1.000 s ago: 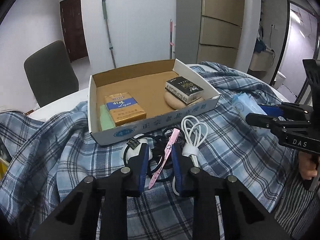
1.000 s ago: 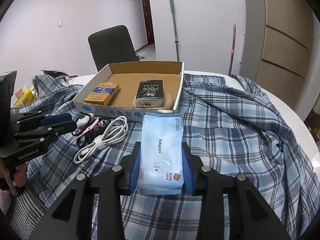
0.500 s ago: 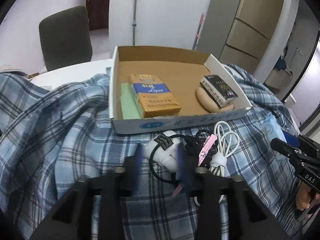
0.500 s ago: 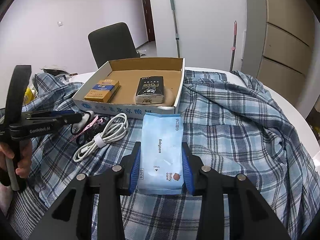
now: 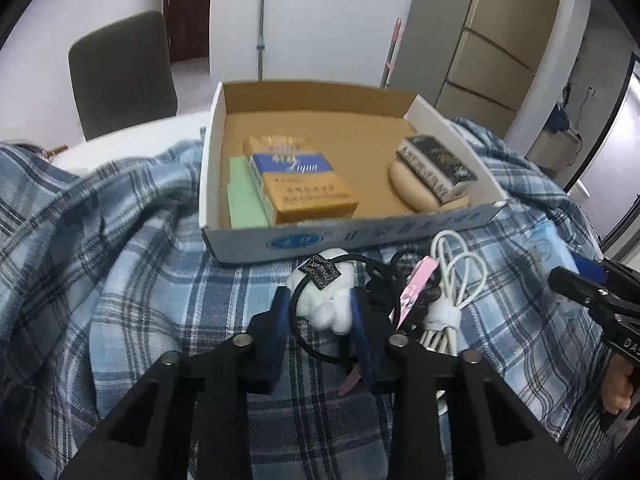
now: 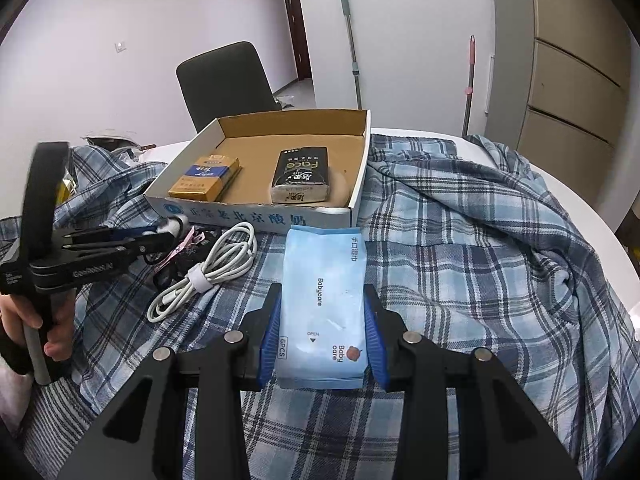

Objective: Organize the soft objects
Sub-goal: 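Lift the wipes pack and earbuds and carry both over the cardboard box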

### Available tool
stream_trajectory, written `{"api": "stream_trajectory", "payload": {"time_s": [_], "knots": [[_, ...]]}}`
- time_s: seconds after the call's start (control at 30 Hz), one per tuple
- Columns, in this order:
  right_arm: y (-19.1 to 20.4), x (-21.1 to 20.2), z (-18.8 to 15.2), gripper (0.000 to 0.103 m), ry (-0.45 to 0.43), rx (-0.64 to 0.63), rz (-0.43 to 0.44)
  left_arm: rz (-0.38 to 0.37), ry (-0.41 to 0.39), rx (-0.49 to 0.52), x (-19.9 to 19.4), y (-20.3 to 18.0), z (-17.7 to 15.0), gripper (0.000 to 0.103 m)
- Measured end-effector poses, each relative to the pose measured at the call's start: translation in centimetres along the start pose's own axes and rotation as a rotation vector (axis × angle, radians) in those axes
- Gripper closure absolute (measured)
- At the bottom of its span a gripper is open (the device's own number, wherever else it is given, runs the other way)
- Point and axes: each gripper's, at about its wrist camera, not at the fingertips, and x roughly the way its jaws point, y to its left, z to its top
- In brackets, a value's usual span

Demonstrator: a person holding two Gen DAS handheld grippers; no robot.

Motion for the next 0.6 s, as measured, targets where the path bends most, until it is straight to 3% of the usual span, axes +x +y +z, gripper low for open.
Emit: {"api": "stream_trajectory", "payload": {"time_s": [0.3, 0.43, 0.6], "knots": [[0.2, -0.6, 0.2, 0.066, -0.027, -0.008, -0.008, 0.023, -0.171, 0.032, -5.6, -0.8, -0.3, 0.077], [0.7, -1.4, 0.5, 0.066, -0.046, -0.026, -0.052, 0.047, -0.224, 0.033, -8.4, -1.1, -0.6, 0.077], [1.7, -3.5, 1.9, 0.066, -0.075, -0.048, -0.025, 0.049, -0.306, 0.008, -11.5, -1.3, 0.3, 0.077]]}}
